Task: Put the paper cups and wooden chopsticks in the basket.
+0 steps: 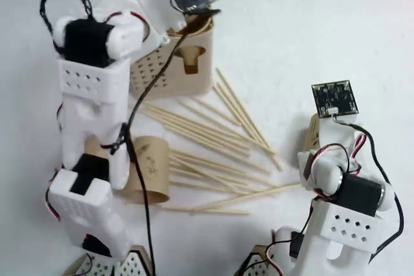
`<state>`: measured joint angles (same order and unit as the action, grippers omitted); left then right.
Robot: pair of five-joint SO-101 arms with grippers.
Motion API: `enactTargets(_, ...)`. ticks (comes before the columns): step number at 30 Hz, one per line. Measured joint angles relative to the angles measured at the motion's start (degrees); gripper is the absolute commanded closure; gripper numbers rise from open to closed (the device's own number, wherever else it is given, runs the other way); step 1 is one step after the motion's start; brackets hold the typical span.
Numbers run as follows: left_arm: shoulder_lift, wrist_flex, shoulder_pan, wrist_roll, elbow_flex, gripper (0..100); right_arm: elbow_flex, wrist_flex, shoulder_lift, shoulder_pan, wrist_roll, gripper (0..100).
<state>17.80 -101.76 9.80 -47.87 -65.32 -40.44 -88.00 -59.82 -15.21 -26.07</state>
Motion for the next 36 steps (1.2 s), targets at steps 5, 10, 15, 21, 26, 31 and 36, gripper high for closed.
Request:
enactTargets(5,0.0,-0.18,1.49,0.0,4.13,98,0.0,0.0,0.0,0.0,0.0,77.2)
enactTargets(10,0.0,1.67,1.67,-0.18,9.32,89,0.0,0.0,0.0,0.0,0.0,77.0)
enactTargets(15,0.0,1.67,1.58,1.49,9.32,80,0.0,0.0,0.0,0.0,0.0,76.9)
enactTargets(21,0.09,5.19,0.62,7.12,1.85,80,0.0,0.0,0.0,0.0,0.0,76.9)
enactTargets(26,0.0,10.11,0.79,12.84,-0.44,81,0.0,0.0,0.0,0.0,0.0,76.9)
enactTargets(31,0.0,17.93,0.79,19.34,3.96,81,0.0,0.0,0.0,0.0,0.0,76.9)
enactTargets(36,0.0,25.67,0.79,22.68,11.16,81,0.0,0.0,0.0,0.0,0.0,76.9)
